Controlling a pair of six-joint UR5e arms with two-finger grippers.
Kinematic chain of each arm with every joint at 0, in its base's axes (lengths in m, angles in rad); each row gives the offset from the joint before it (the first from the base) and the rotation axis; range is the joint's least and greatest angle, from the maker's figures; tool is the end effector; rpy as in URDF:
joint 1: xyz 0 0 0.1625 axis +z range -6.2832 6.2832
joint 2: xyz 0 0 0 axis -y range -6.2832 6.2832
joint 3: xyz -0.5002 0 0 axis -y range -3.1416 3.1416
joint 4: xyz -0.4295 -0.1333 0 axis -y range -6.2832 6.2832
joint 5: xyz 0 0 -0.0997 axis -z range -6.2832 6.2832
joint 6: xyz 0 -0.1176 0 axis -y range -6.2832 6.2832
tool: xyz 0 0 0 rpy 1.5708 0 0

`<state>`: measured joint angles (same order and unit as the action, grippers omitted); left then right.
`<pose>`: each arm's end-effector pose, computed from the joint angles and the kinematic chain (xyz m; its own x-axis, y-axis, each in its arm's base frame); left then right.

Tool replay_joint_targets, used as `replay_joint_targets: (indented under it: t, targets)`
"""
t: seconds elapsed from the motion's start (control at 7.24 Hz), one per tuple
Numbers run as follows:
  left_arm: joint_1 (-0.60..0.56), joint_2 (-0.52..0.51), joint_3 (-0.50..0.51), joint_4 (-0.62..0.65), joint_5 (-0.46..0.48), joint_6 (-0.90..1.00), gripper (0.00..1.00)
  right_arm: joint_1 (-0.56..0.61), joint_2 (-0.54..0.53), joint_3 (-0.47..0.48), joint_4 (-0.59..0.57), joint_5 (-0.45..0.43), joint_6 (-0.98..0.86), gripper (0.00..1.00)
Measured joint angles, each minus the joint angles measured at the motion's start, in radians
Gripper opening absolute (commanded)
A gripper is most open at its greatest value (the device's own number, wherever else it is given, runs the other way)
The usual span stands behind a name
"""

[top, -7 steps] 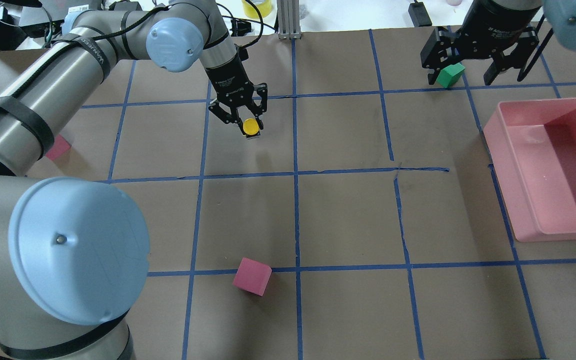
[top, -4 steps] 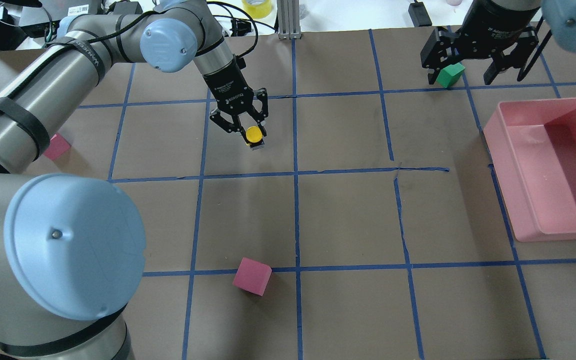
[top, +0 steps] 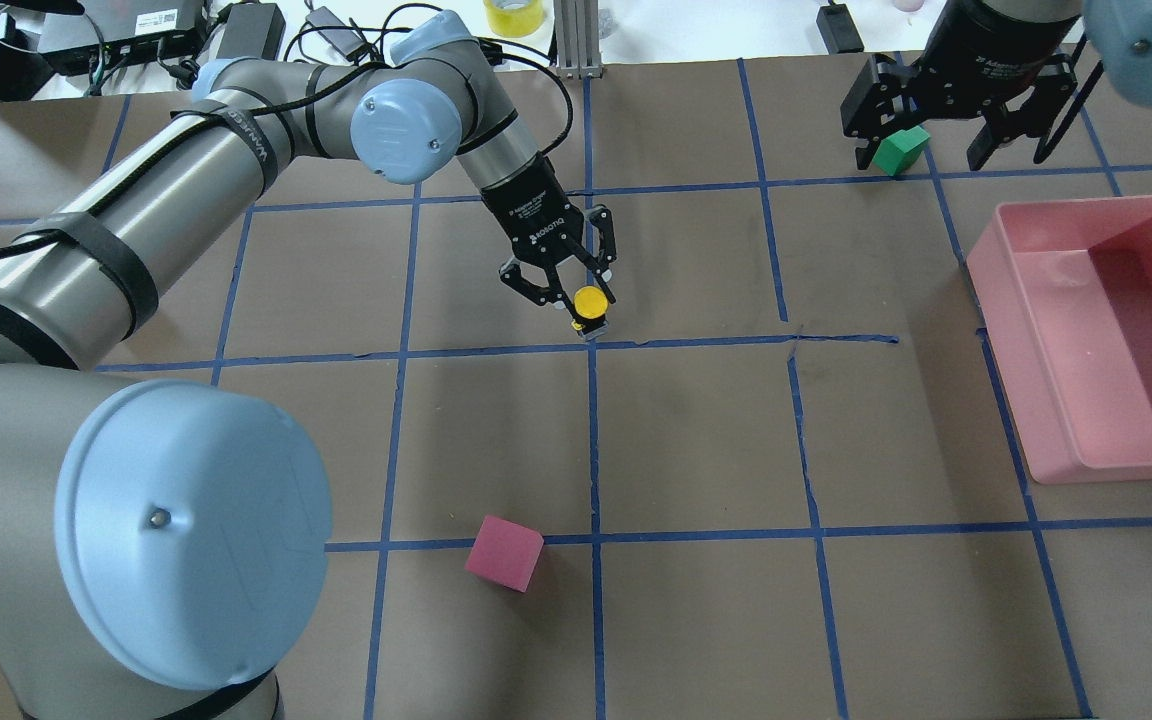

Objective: Align button upright
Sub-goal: 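Rotate the held button so the yellow cap faces up and lower it, then open the left gripper to release the button standing on the table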

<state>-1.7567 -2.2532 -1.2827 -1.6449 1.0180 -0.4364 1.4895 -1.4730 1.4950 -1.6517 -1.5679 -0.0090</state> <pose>-0.3314 -0.7067 0.2514 -0.8674 -0.4392 0.2338 -0.2226 0.7627 0.6072 0.0857 -0.5936 0.5393 -0.9974 0.0721 -0.0024 0.0721 0.9957 -0.0589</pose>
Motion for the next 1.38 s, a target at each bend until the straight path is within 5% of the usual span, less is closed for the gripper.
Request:
replay_joint_targets:
  t: [0.55, 0.69, 0.83, 0.97, 1.38]
  targets:
    - [-0.003, -0.022, -0.041, 0.100, 0.008, -0.013, 0.01, -0.001, -0.001, 0.001, -0.015, -0.005, 0.000, 1.00]
    - [-0.003, -0.023, -0.041, 0.101, 0.019, -0.014, 0.11, -0.001, -0.001, 0.001, -0.016, -0.006, 0.000, 1.00]
    - [-0.003, -0.022, -0.042, 0.102, 0.024, -0.014, 0.68, -0.001, -0.001, 0.001, -0.017, -0.006, 0.001, 1.00]
    - [-0.004, -0.021, -0.044, 0.102, 0.026, -0.016, 1.00, -0.001, -0.001, 0.001, -0.017, -0.006, 0.001, 1.00]
    - [-0.010, 0.014, -0.045, 0.102, 0.038, -0.044, 1.00, -0.001, -0.001, 0.001, -0.015, -0.006, 0.001, 1.00]
